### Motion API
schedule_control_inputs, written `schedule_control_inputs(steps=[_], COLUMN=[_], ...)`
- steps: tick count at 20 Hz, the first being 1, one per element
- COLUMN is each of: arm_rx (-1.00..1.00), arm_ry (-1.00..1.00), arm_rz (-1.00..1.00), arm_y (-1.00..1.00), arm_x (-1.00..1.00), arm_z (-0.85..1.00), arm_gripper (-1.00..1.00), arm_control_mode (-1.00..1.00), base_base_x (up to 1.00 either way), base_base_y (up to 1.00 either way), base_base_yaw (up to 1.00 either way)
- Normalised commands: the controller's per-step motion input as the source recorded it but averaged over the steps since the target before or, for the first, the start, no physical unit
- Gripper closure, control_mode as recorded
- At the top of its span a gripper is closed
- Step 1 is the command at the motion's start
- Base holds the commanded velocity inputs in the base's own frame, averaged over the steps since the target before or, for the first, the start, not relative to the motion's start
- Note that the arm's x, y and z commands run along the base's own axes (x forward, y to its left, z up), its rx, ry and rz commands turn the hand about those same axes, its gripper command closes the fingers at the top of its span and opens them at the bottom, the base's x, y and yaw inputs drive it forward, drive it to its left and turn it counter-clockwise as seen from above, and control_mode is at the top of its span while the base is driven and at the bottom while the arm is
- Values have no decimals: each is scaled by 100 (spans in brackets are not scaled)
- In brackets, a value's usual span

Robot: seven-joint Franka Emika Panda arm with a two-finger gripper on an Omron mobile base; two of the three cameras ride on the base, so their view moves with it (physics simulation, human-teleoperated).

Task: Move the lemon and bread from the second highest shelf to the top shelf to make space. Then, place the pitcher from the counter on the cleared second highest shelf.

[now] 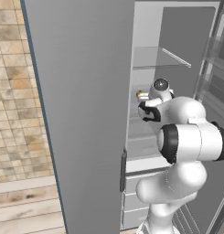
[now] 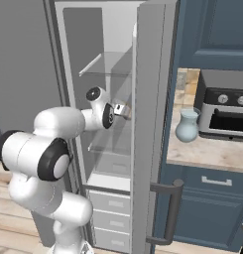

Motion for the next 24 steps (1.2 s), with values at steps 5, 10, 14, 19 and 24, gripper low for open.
schedule_control_inputs(steps=[5, 10, 14, 19, 24], arm_rx=[0, 0, 0, 0, 0], arm_ry=[0, 0, 0, 0, 0], arm_rz=[0, 0, 0, 0, 0], arm_y=[-12, -11, -12, -6, -5], arm_x=[32, 34, 35, 33, 28], arm_z=[-25, -15, -11, -13, -18], arm_gripper=[-100, -100, -100, -100, -100], arm_control_mode=[-100, -100, -100, -100, -100], base_base_x=[0, 0, 0, 0, 0], base_base_y=[0, 0, 0, 0, 0], base_base_yaw=[0, 0, 0, 0, 0])
